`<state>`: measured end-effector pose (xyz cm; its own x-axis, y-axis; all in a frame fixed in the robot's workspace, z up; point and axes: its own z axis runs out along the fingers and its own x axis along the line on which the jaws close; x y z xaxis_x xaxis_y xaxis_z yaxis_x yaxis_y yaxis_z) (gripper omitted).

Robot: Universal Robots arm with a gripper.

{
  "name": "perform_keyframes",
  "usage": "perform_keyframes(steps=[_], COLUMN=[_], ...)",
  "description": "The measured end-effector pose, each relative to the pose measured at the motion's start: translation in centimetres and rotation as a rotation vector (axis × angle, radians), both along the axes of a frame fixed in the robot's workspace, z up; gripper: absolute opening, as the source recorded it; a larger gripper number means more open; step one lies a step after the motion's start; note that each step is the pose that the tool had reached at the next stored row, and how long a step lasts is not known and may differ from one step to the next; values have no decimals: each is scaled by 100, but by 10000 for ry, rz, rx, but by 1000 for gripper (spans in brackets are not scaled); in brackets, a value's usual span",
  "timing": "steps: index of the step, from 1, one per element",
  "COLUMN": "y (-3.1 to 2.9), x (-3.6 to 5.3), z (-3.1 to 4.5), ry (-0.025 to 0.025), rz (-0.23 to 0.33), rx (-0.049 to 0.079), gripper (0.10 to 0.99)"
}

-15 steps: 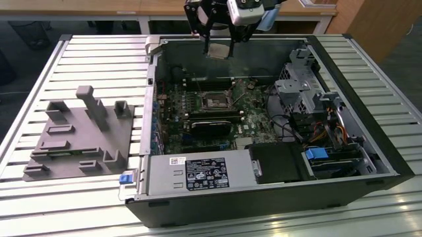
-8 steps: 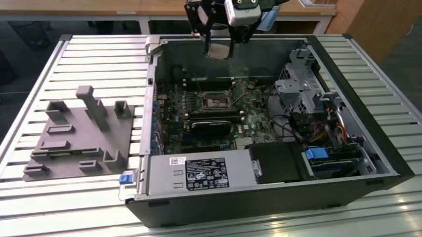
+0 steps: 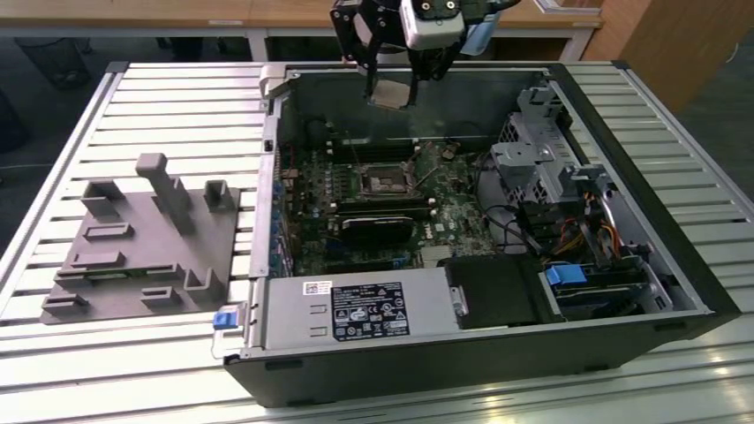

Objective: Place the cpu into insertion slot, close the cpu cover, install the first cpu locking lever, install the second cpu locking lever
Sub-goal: 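Place the cpu into insertion slot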

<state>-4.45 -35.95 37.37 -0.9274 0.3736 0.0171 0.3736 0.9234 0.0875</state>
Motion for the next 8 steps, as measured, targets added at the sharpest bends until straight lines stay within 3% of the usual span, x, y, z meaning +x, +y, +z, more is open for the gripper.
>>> perform_keyframes(steps=[3,8], y=[0,0], x=[0,-1], z=[-13,-24], ry=[-35,-36], rz=[-1,-398], rx=[-4,-60], gripper=[537,537])
